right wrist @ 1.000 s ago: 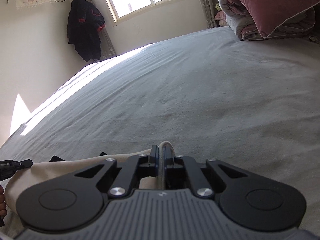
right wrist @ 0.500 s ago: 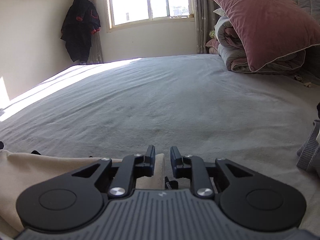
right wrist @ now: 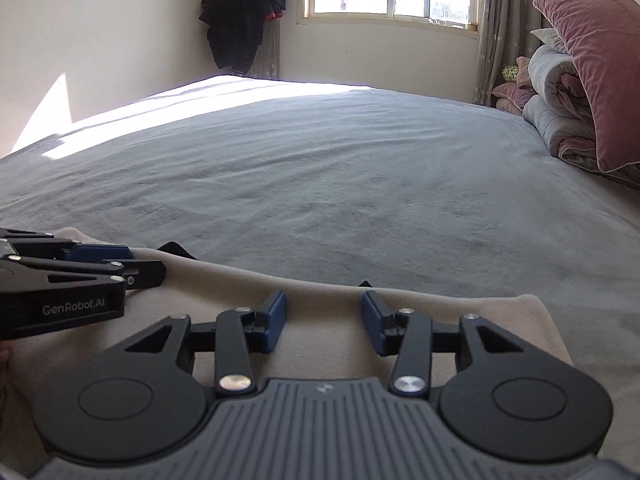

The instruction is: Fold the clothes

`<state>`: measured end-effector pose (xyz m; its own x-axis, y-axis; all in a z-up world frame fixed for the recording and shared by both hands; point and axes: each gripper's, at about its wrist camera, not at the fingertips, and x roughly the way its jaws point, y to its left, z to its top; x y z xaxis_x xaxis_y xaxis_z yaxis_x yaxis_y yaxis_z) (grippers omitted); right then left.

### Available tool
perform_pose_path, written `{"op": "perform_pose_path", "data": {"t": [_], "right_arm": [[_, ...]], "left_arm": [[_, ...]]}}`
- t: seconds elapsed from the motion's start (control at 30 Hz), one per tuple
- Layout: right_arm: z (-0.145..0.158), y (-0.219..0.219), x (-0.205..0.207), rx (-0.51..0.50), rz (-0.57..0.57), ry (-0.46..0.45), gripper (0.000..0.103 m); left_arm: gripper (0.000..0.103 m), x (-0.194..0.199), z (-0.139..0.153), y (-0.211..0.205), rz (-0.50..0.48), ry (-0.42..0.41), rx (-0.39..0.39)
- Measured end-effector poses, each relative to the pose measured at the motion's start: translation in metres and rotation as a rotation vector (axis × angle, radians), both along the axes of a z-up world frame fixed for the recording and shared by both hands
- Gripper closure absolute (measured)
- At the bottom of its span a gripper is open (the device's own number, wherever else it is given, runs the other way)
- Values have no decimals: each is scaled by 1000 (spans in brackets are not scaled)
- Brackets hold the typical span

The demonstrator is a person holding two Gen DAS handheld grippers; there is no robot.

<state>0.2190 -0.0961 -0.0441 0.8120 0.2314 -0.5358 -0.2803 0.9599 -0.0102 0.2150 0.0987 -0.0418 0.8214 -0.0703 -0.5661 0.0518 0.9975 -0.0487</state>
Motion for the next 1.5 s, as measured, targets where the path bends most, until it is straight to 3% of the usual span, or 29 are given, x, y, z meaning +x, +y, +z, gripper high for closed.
{"op": "perform_pose_path", "data": {"t": [0.17,0.3,0.33,0.37,0.5,0.6,0.77,0.93,1.07,1.17,1.33,1.4,1.5], "right_arm": [[3,-57,5,79,-109,10,57],[2,-95,2,150,-181,28,64],[3,-98,1,140,-203,26,58],[5,-100,-1,131,-225,25,57],[14,-116,-11,201,-262,45,55],[22,-127,-23,267,-272,67,47],[32,-144,-44,380,-315,149,39],[31,-162,-77,641,-422,269,30],[19,-152,-98,754,-422,342,30],[5,-141,-106,832,-436,399,30],[-1,-125,-105,890,-479,323,28],[-3,-120,-99,919,-487,294,28],[-9,-114,-88,917,-526,252,42]], "left_arm": [[68,-7,-2,46,107,-4,-26],[71,-18,-3,88,177,-12,-117],[63,-19,-2,91,210,0,-104],[62,-21,-1,94,245,13,-87],[58,-36,8,107,261,46,-193],[43,-48,18,111,275,87,-260],[32,-73,31,122,351,198,-419],[23,-104,34,132,406,262,-630],[23,-119,19,128,406,325,-810],[24,-120,0,114,413,343,-890],[25,-118,-20,97,498,217,-942],[30,-114,-23,91,530,158,-903],[39,-103,-23,79,570,104,-818]]}}
